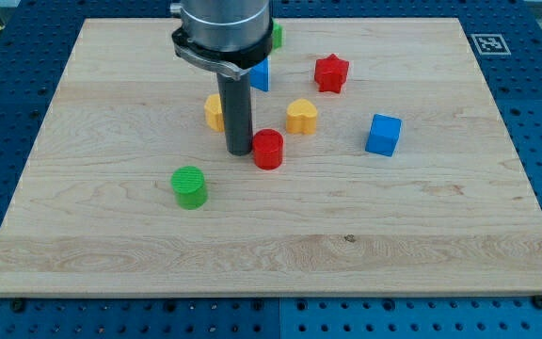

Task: Move the red circle in between blue cube and green circle

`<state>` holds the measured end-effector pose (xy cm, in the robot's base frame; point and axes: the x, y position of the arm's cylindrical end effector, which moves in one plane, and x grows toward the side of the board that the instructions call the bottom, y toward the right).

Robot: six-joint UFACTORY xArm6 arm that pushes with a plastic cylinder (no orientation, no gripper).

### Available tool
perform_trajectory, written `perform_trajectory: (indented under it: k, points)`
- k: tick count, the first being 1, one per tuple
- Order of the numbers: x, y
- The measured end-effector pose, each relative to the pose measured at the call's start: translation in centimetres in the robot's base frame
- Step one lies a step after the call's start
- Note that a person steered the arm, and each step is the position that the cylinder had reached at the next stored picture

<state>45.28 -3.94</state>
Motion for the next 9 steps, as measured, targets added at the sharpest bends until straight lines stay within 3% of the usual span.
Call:
perform_trajectory:
  k: [7, 8, 9]
  points:
    - [3.5, 5.7]
    - [3.6, 5.5]
    - [2.9, 0.7]
